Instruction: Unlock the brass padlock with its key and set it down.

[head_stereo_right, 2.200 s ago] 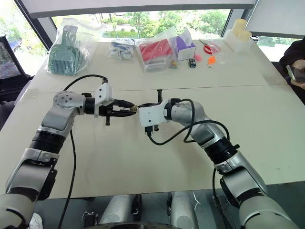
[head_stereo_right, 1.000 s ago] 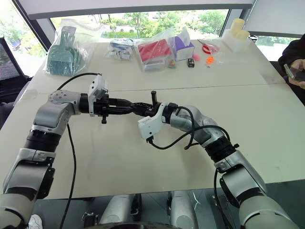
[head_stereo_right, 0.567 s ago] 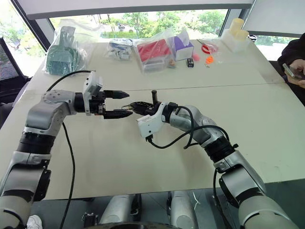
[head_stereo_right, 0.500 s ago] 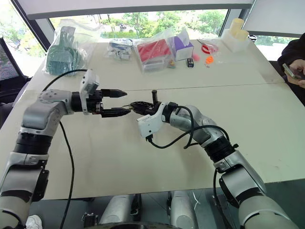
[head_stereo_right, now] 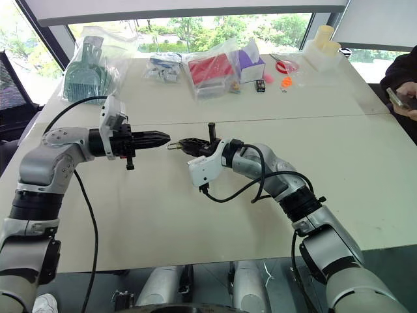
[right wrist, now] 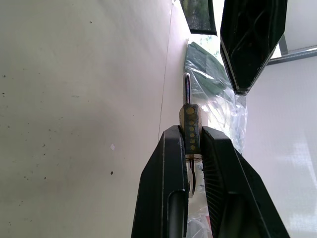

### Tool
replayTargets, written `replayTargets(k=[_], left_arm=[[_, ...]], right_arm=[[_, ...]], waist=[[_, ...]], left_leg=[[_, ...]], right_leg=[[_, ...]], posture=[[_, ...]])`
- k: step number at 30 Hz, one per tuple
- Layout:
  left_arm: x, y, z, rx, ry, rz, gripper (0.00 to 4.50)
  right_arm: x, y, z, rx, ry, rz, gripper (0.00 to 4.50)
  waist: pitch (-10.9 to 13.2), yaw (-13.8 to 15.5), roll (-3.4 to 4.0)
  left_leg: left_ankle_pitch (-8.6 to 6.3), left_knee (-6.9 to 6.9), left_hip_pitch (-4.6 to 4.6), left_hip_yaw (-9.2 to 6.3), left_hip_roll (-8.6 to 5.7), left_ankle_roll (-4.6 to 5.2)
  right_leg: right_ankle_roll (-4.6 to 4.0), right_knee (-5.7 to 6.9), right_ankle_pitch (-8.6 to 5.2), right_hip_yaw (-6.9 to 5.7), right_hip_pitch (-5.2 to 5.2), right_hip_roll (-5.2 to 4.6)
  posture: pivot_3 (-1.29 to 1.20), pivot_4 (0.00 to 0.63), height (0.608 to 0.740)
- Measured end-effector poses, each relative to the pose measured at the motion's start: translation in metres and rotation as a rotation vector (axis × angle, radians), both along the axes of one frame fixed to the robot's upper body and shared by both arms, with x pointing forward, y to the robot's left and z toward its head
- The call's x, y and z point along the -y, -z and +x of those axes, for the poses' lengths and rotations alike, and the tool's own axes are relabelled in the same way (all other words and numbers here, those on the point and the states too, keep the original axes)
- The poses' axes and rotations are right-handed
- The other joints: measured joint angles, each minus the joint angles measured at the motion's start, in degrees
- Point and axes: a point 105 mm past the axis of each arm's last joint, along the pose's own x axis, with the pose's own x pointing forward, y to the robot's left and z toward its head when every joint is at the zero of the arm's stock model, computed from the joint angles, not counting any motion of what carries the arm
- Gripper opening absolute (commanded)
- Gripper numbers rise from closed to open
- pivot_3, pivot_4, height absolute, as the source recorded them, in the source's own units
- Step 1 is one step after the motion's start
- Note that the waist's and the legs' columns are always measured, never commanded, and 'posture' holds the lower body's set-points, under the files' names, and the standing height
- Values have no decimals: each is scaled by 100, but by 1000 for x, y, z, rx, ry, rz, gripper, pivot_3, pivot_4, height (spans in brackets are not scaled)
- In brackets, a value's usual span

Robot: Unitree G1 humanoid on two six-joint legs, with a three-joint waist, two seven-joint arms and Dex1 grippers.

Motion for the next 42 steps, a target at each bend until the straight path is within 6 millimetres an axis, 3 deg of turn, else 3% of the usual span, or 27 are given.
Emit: replayTargets(k=[8, 15, 26, 30, 34, 42], left_arm=[[3, 23, -2, -20, 12, 56, 61], [-4, 42, 9, -26, -37, 97, 61], [-3, 39, 19, -35, -97, 40, 61], [-15, 46, 13, -49, -116, 80, 61], [-35, 54, 8, -75, -183, 100, 61], [-38, 64, -6, -80, -242, 104, 61]], right_arm=[[0, 0, 0, -1, 1, -1, 0], [0, 0, 0, -3, 2, -2, 0], [0, 0, 0, -17, 2, 5, 0], [1, 1, 2, -23, 10, 5, 0], [17, 23, 18, -69, 93, -23, 0], [42, 54, 43, -137, 222, -105, 0]], waist=[[0, -1, 0], [0, 5, 0], [0, 3, 0], [0, -28, 0], [0, -63, 0], [0, -89, 0]], left_leg=[[0, 0, 0, 1, 0, 0], [0, 0, 0, 2, -1, 0], [0, 0, 0, 2, -1, 0], [0, -1, 1, 1, 0, 0], [0, -1, 1, -1, 2, 0], [0, -4, 2, 0, 9, 0]], right_leg=[[0, 0, 0, 0, 0, 0], [0, 0, 0, 0, 0, 0], [0, 0, 0, 0, 0, -1], [0, 1, 0, 0, 0, -1], [0, 1, 0, 0, 0, -5], [0, 1, 0, 1, -1, -6]], posture=[[0, 150, 740], [0, 150, 740], [0, 150, 740], [0, 150, 740], [0, 150, 740], [0, 150, 740]])
